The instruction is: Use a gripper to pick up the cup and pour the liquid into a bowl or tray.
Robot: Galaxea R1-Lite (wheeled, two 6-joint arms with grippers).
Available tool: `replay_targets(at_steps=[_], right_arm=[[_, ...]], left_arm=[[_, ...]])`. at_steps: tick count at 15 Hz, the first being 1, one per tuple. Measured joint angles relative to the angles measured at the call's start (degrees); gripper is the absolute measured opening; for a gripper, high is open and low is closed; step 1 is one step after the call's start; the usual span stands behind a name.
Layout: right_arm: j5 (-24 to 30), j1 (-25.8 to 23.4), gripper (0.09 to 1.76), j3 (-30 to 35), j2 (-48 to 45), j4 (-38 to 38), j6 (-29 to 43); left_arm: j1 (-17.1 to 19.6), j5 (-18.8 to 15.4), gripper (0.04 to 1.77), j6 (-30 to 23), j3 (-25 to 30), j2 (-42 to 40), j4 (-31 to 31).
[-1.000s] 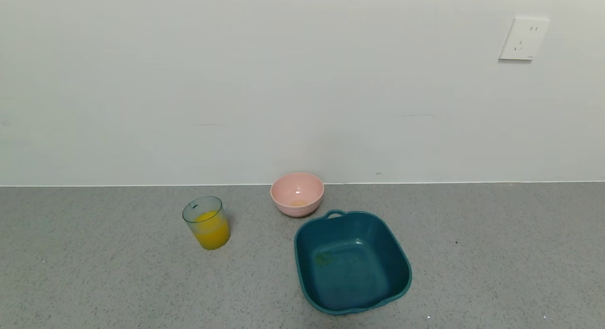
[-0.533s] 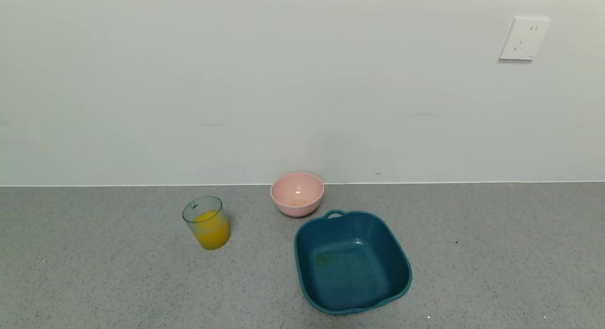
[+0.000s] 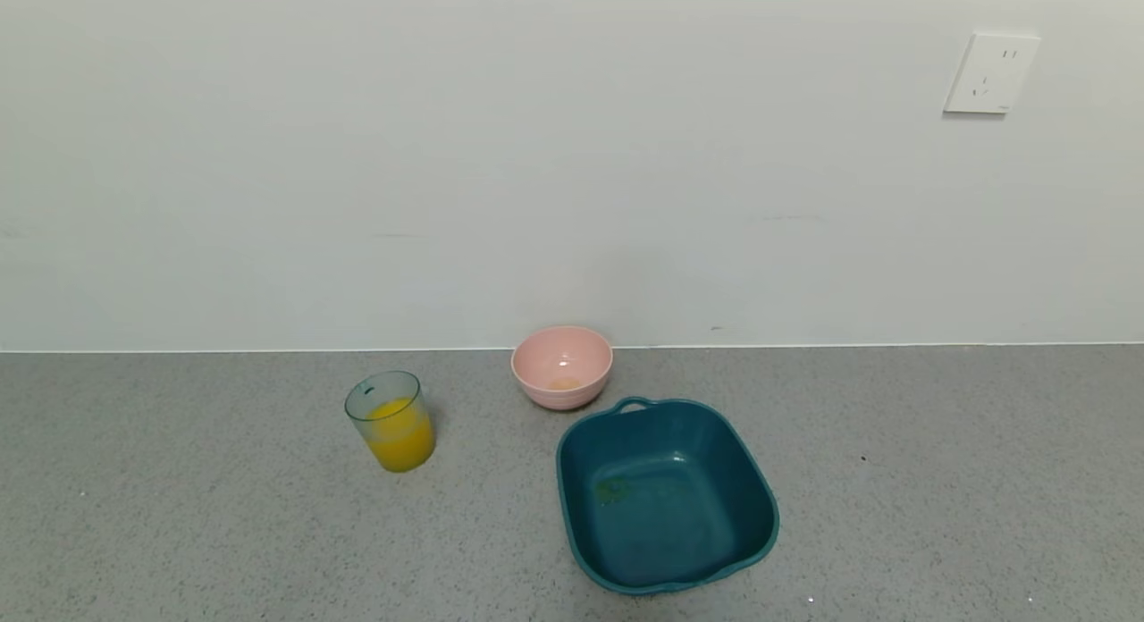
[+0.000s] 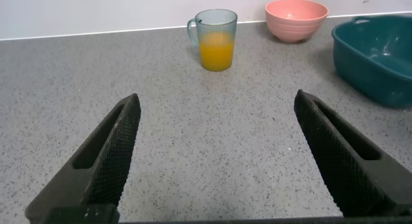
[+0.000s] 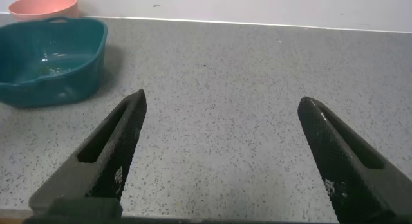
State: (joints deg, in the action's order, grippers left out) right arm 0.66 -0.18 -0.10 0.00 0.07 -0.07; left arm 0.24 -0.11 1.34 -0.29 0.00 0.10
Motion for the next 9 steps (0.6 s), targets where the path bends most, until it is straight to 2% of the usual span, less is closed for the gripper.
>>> replay_targets(at_steps=[3,5,9], right_arm=[[0.0,0.0,1.71,0.0,0.0,0.0,0.0],[0.0,0.0,1.71,0.0,0.0,0.0,0.0],[0.0,0.0,1.71,0.0,0.0,0.0,0.0]], left_arm=[[0.0,-0.7,1.72,-0.2,-2.8,0.0,1.5],[0.0,-1.0,1.72,-0.1,-6.5,0.8,5.1],[0.0,-3.0,1.72,-0.1,-10.7,5.8,6.5]])
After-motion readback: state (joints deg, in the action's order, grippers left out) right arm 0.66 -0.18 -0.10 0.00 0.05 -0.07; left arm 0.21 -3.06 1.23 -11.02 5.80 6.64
